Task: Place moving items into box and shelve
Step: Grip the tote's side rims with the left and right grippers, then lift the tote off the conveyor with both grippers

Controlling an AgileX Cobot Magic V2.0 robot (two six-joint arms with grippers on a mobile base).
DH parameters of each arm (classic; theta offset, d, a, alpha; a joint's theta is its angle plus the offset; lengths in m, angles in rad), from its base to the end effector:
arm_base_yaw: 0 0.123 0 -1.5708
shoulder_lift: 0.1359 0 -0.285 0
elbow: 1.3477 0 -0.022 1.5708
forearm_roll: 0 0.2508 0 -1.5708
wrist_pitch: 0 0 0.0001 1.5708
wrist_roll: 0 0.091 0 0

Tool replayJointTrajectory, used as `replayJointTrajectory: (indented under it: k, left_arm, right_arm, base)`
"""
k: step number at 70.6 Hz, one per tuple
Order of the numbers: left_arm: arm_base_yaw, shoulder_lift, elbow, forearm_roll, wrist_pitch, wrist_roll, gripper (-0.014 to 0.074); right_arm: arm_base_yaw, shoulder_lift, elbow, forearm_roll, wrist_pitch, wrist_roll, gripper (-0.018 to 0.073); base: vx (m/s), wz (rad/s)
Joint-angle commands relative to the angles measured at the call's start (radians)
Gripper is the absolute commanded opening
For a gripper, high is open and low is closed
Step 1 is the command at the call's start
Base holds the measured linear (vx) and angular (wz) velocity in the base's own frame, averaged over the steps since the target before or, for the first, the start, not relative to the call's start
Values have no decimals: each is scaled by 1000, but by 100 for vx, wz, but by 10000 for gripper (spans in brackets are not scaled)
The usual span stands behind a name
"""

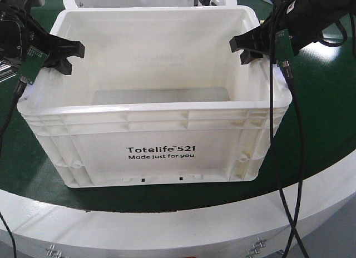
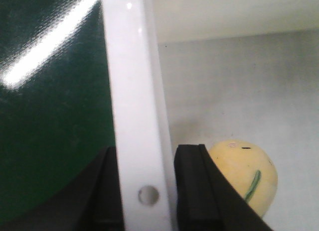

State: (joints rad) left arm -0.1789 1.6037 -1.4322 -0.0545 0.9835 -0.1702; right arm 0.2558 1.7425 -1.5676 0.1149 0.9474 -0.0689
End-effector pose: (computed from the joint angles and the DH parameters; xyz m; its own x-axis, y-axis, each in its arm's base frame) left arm 0.3372 -0.0652 0.3251 -0.8843 -0.0422 -0.4651 0.0237 0.9906 -0.1350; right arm 0.3698 0.1055 0.3168 -0.8299 -0.2187 -0.5133 -0.2995 0.9508 0.0791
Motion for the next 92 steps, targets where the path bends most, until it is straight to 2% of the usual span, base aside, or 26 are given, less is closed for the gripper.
replayJointTrajectory:
  k: [1, 10, 29, 56, 78, 92]
  left_arm:
    - [4, -21, -25, -12, 5, 16, -29]
    - [3, -21, -68, -20, 38, 19, -28]
    - [-6, -21, -222, -116, 106, 62, -24]
    - [-8, -21, -389, -115, 183, 61, -20]
    - [-8, -62, -401, -67, 169, 52, -20]
    - [-8, -102, -401, -64, 216, 52, -20]
  right_arm:
    - [7, -54, -22, 28, 7, 9, -12]
    - [7, -91, -29, 28, 0, 9, -12]
    - [7, -122, -125, 25, 96, 4, -12]
    - [8, -123, -270, 33, 201, 3, -12]
    - [8, -169, -273, 24, 189, 3, -12]
    - [8, -202, -273, 25, 241, 6, -12]
  base:
    - [0, 0]
    - [0, 0]
    - [0, 0]
    - [0, 0]
    - [0, 0]
    - [0, 0]
